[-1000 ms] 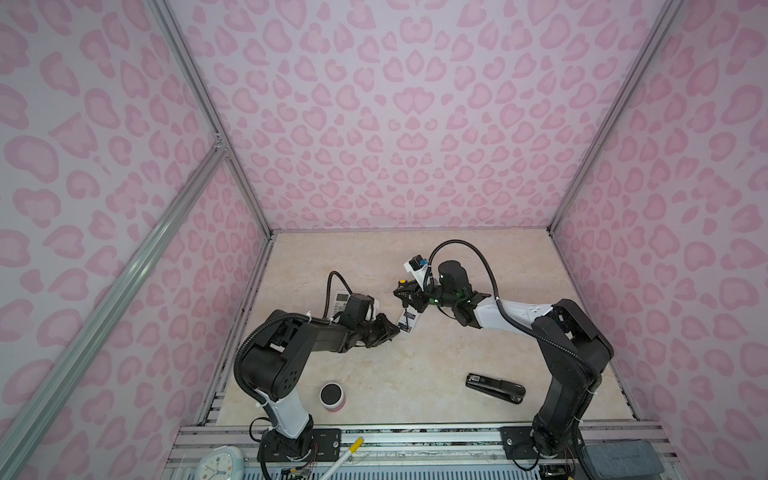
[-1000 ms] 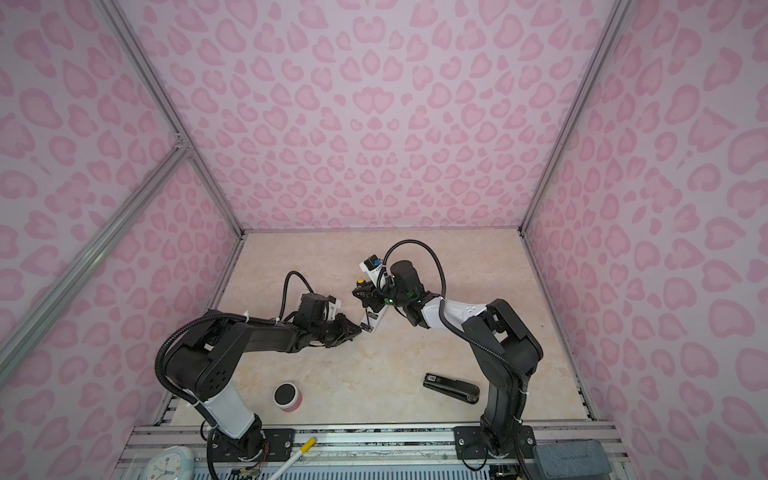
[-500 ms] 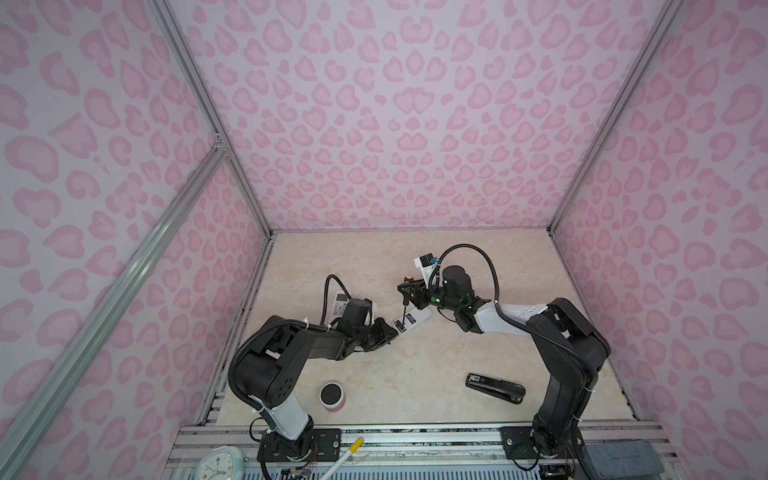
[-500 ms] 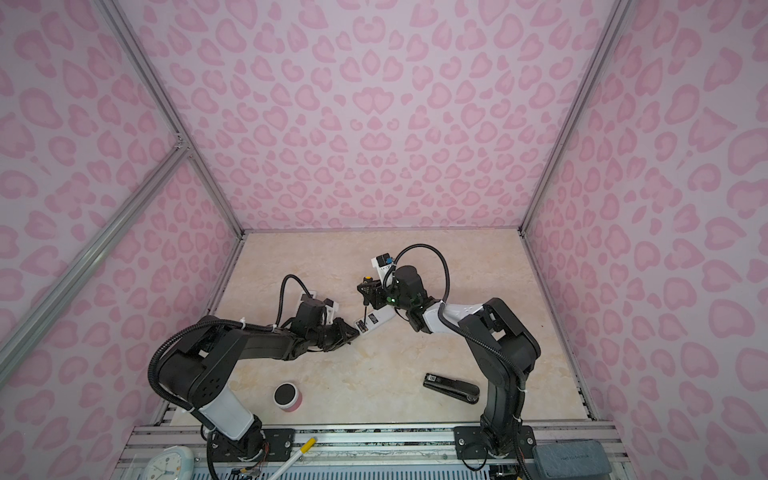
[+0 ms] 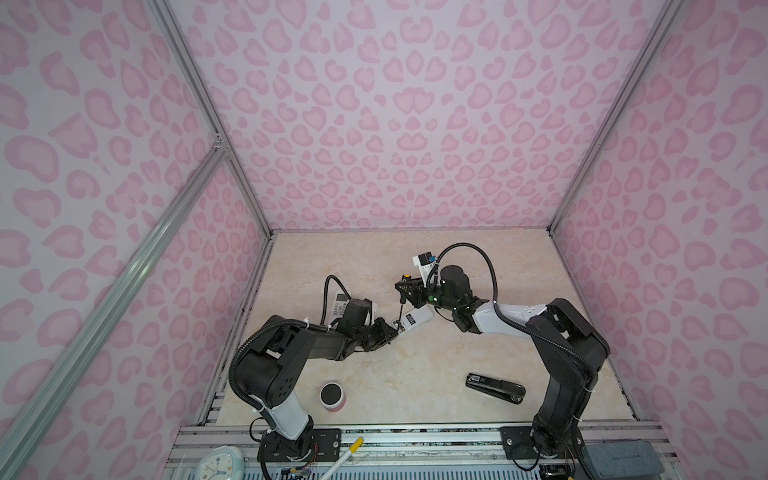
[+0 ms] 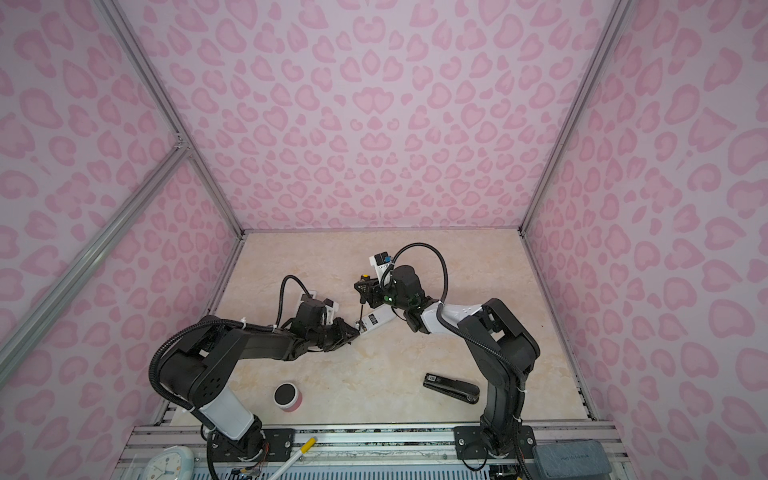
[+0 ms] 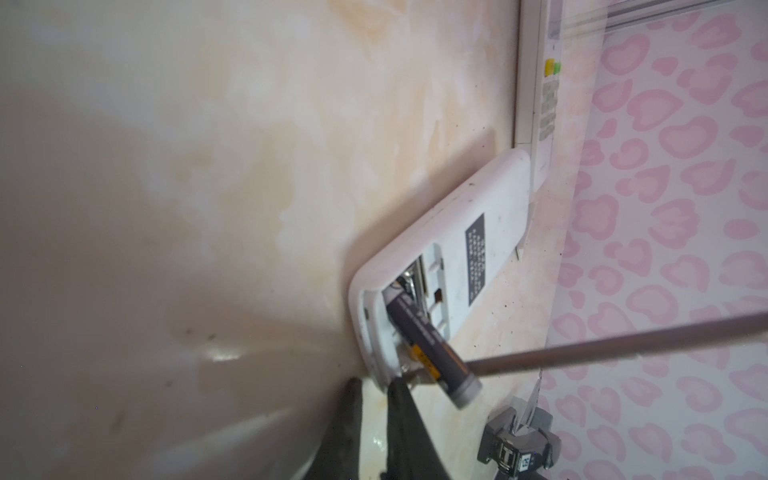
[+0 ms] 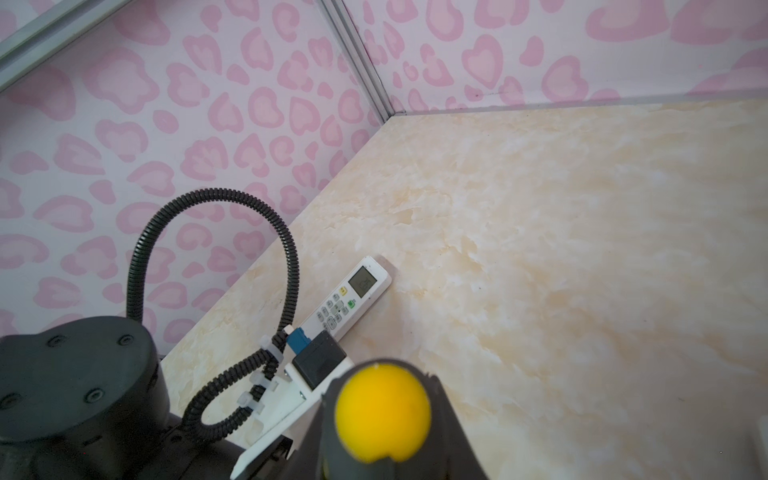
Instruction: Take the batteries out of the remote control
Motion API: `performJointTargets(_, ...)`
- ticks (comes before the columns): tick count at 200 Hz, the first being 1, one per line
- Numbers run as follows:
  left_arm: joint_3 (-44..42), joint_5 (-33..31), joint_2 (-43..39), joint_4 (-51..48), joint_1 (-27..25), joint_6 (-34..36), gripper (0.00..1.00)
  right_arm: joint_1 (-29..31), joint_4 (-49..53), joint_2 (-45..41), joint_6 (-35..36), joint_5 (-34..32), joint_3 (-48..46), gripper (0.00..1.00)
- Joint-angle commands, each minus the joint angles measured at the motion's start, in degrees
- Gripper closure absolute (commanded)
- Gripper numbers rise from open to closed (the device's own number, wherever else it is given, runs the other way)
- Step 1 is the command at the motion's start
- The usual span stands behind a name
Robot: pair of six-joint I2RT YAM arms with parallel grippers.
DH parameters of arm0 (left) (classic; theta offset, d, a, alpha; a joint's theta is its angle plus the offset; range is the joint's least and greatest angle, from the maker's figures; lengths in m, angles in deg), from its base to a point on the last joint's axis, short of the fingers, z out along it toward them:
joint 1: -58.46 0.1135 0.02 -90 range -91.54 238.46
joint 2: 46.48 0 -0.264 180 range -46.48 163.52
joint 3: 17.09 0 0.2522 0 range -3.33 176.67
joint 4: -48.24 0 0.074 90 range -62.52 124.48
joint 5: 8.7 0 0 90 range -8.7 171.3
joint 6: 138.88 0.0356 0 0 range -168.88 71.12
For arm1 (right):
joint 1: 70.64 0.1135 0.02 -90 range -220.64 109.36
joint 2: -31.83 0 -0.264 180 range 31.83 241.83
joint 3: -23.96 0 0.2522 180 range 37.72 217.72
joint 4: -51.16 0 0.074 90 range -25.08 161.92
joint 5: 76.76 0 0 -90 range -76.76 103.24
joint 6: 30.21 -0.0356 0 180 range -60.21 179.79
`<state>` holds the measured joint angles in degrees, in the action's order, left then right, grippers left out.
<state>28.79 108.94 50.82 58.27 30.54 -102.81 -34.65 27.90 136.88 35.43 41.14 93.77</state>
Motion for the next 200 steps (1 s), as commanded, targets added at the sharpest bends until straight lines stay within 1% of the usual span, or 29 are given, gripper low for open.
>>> performJointTargets(1, -0.8, -4.6, 0.3, -8.8, 0.0, 0.9, 0.82, 0.5, -1.1, 0.6, 0.9, 0.2, 1.0, 1.00)
performJointTargets(41, -1.2, -5.0, -0.5, -10.2, 0.3, 1.4, 0.82, 0.9, 1.7, 1.0, 3.0, -0.2, 2.1, 1.00)
performJointTargets(105, -2.0, -5.3, -2.3, -11.2, 1.6, 2.4, 0.82, 1.5, 8.6, 1.6, 8.8, -3.3, 5.9, 1.00)
performJointTargets(153, -1.6, -5.1, -2.0, -11.5, 2.0, 2.8, 0.82, 1.5, 9.9, 3.4, 9.6, -2.0, 9.5, 1.00)
performJointTargets(200, -1.3, -4.9, -2.6, -12.5, 3.6, 4.1, 0.82, 1.6, 10.8, 5.5, 9.8, -1.1, 11.5, 1.00)
